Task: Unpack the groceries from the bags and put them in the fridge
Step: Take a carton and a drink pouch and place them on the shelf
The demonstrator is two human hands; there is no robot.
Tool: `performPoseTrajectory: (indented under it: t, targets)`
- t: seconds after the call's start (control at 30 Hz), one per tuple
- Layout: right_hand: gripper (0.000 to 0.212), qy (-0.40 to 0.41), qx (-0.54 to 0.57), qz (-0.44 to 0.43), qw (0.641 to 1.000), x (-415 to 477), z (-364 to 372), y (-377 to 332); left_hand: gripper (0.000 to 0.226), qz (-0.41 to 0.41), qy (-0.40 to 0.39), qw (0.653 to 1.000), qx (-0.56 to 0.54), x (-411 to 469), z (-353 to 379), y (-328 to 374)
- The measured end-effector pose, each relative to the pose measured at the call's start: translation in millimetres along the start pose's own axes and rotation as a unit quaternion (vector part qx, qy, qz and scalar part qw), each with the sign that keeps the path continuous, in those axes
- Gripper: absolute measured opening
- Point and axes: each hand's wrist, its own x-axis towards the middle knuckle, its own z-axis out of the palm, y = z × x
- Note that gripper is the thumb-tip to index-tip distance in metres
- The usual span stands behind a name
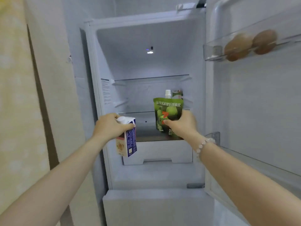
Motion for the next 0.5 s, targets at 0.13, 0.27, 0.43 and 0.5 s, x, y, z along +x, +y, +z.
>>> performPoseTrajectory:
  t: [0.13,0.27,0.43,0.5]
  targets:
    - [0.026,0.023,-0.008,-0.022,0.999,56.9,4.8,10.5,0.033,0.009,0.014,1.0,-0.027,47.8,30.5,7.4]
    - [0.03,0.043,-0.023,-0.004,0.999,102.2,30.2,28.6,0.043,0.005,0.03,0.999,-0.031,92.6,50.2,3.4]
    - [0.031,0.055,-0.022,-0.009,0.998,141.9,55.6,36.9,0.041,0.027,0.111,0.991,-0.067,160.3,39.4,21.7]
    - [0.03,0.067,-0.023,-0.012,0.997,153.3,62.3,38.9,0.034,0.038,0.121,0.988,-0.083,185.8,44.2,27.7]
